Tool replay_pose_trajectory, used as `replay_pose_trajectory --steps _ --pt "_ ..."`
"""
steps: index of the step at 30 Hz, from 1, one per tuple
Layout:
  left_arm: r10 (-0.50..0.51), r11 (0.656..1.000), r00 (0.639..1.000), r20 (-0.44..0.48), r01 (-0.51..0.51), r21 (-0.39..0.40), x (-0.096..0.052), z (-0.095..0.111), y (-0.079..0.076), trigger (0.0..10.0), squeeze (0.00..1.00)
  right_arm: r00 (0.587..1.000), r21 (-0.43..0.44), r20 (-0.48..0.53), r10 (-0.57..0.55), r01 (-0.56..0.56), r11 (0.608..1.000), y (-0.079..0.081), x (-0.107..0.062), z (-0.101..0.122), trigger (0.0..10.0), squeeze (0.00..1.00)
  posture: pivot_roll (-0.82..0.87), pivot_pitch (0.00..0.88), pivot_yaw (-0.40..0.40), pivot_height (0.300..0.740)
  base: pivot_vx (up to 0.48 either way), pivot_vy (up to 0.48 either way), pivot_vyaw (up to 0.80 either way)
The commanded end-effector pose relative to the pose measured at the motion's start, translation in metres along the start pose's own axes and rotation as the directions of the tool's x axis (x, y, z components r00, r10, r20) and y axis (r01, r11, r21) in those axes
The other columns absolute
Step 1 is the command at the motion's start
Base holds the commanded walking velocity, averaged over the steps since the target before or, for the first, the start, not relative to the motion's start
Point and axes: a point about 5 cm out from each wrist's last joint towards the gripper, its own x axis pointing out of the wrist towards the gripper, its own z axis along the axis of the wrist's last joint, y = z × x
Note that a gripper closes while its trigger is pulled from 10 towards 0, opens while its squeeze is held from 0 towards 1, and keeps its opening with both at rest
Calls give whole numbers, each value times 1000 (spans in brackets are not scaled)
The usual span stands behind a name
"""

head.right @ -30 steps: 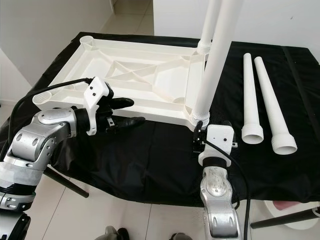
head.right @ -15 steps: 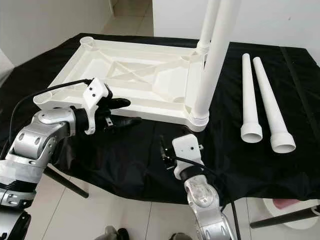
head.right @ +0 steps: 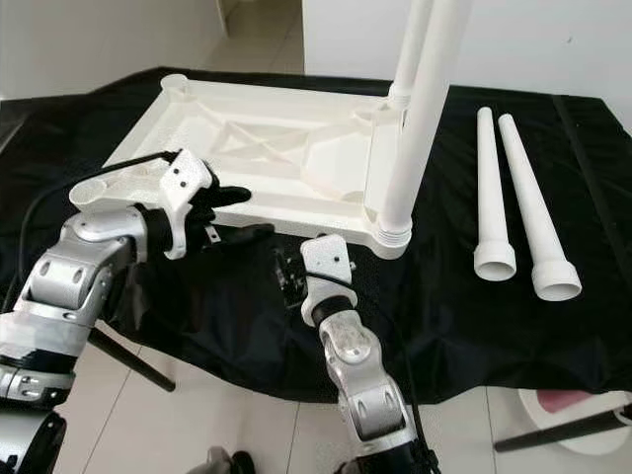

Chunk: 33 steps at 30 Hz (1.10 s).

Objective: Building children table

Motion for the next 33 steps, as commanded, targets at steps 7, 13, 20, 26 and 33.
replay_pose_trajectory --steps 7,13,20,26,33 --pt "288 957 954 -88 -290 -11 -7 -18 28 10000 0 996 -2 2 93 -93 996 -1 -16 0 10000 0 -127 121 58 740 0 0 0" --pt "322 946 938 -132 -323 11 -11 -28 42 10000 0 993 -33 25 113 -113 993 -9 -26 7 10000 0 -146 112 36 740 0 0 0" --pt "299 950 934 -194 -273 151 -3 -38 54 10000 0 987 -48 105 120 -115 992 -24 -22 33 10000 0 -171 105 13 740 0 0 0" --pt "305 938 930 -204 -257 233 13 -36 57 10000 0 981 -20 131 146 -145 989 -21 -14 41 10000 0 -173 108 15 740 0 0 0" --pt "300 931 923 -242 -228 287 26 -36 59 10000 0 971 -1 97 219 -220 975 -16 -23 38 10000 0 -170 114 22 740 0 0 0"
